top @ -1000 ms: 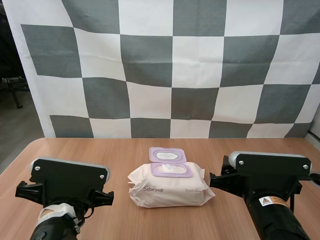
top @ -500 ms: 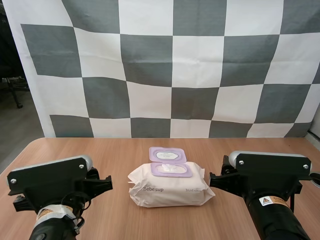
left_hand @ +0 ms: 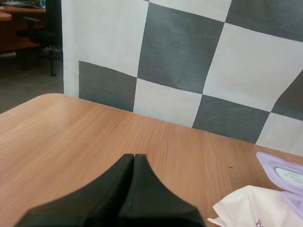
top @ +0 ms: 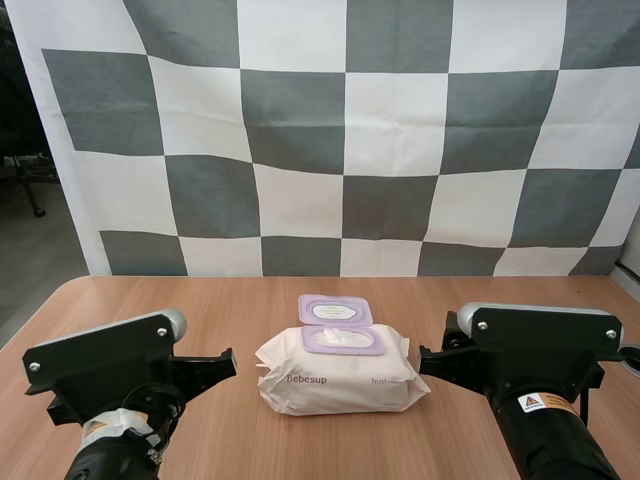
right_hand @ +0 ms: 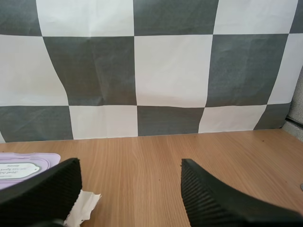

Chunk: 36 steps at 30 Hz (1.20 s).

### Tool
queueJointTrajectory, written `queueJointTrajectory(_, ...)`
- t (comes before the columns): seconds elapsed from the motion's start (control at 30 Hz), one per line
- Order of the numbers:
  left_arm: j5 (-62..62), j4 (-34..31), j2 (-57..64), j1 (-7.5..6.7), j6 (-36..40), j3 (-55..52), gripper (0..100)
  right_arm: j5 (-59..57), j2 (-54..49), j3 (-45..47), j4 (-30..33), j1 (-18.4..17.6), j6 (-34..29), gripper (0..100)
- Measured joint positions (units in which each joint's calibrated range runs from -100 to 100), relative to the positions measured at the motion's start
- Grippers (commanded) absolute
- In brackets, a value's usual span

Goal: Open the wet wipes lid

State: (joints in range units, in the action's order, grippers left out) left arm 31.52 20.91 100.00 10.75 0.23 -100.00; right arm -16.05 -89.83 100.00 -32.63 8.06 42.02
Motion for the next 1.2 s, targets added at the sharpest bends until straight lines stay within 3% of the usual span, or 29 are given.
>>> queueJointTrajectory(0.2, 0.0, 0.11, 0.0, 0.0, -6.06, 0.0, 0, 0.0, 0.0, 0.0, 0.0, 0.0, 0.0, 100)
queueJointTrajectory(0.63, 0.0, 0.11, 0.0, 0.0, -6.16, 0.0, 0, -6.91, 0.0, 0.0, 1.35, 0.0, 0.09, 100)
queueJointTrajectory(0.67, 0.0, 0.11, 0.0, 0.0, -6.16, 0.0, 0, -7.72, 0.0, 0.0, 2.01, 0.0, 0.09, 94)
queueJointTrajectory(0.7, 0.0, 0.11, 0.0, 0.0, -6.16, 0.0, 0, -8.68, 0.0, 0.0, 2.32, 0.0, 0.09, 81)
queueJointTrajectory(0.83, 0.0, 0.11, 0.0, 0.0, -6.16, 0.0, 0, -10.39, 0.0, 0.0, 2.48, 0.0, 0.09, 9)
queueJointTrajectory(0.87, 0.0, 0.11, 0.0, 0.0, -6.16, 0.0, 0, -10.79, 0.0, 0.0, 2.48, 0.0, 0.09, 0)
queueJointTrajectory(1.2, 0.0, 0.21, 0.0, 0.0, -6.16, 0.0, 0, -10.63, 0.0, 0.0, 2.21, 0.0, -0.14, 0)
